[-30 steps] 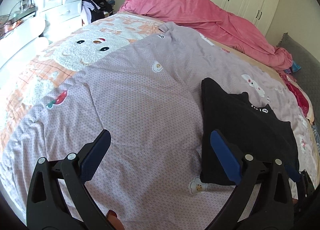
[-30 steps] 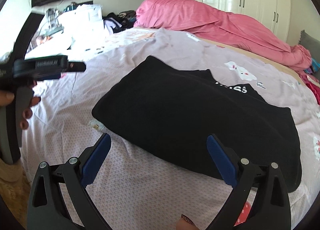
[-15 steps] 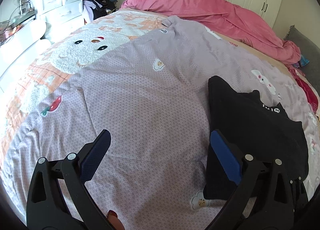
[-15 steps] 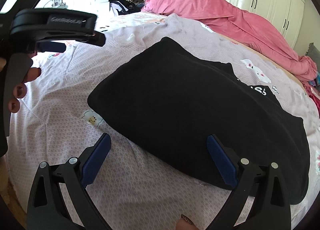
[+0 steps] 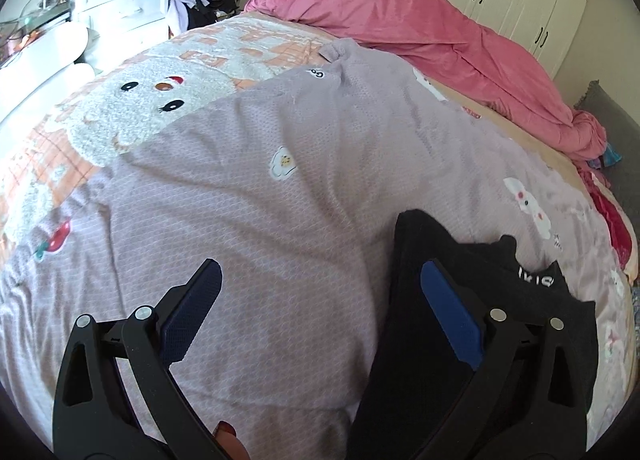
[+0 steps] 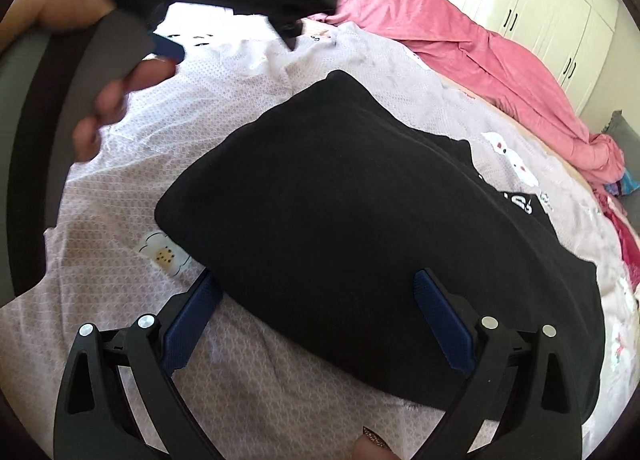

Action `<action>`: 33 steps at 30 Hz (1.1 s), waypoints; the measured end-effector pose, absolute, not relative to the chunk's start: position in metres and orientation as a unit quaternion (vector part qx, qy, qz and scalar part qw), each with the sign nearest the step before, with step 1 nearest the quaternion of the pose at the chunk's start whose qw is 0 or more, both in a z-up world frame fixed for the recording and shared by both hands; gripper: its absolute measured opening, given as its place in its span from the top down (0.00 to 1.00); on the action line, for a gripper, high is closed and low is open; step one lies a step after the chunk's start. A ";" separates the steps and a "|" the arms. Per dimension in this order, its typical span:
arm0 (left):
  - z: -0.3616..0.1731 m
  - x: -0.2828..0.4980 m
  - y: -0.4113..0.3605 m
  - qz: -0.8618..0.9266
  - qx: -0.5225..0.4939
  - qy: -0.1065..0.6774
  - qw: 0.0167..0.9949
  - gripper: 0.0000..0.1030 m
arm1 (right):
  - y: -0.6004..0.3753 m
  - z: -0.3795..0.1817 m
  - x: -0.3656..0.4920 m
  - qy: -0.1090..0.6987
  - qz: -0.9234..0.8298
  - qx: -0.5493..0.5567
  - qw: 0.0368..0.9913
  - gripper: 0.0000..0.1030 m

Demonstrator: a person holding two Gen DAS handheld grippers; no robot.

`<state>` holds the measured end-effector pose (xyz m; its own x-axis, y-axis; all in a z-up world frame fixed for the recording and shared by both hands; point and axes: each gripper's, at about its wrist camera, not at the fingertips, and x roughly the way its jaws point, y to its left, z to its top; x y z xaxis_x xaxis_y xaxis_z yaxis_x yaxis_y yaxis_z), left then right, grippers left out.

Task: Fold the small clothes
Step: 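Bring the left tool back over the folded shirt beside the right tool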

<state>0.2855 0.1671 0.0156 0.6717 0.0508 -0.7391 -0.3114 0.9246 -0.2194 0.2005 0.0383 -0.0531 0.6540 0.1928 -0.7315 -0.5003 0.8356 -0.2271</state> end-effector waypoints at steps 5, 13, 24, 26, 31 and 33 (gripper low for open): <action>0.011 0.304 0.169 0.102 -0.165 0.397 0.897 0.09 | 0.050 -0.059 0.209 0.358 0.189 -0.237 0.883 0.06; 0.003 0.310 0.172 0.084 -0.165 0.424 0.887 0.09 | 0.043 -0.050 0.217 0.326 0.186 -0.220 0.900 0.28; 0.014 0.307 0.159 -0.006 -0.214 0.425 0.879 0.09 | 0.002 -0.018 0.215 0.297 0.239 -0.085 0.920 0.93; 0.010 0.309 0.154 -0.031 -0.232 0.432 0.871 0.09 | -0.002 -0.017 0.215 0.296 0.240 -0.076 0.921 0.93; -0.007 0.315 0.145 -0.071 -0.269 0.455 0.846 0.09 | -0.011 -0.013 0.208 0.288 0.240 -0.061 0.925 0.93; -0.015 0.318 0.142 -0.073 -0.276 0.465 0.838 0.09 | -0.015 -0.013 0.206 0.289 0.240 -0.051 0.925 0.93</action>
<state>0.3176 0.1418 -0.0149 0.5579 -0.3778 -0.7390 -0.1345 0.8375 -0.5296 0.2060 -0.0147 -0.0130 0.7178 0.4155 -0.5587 -0.4745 0.8792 0.0443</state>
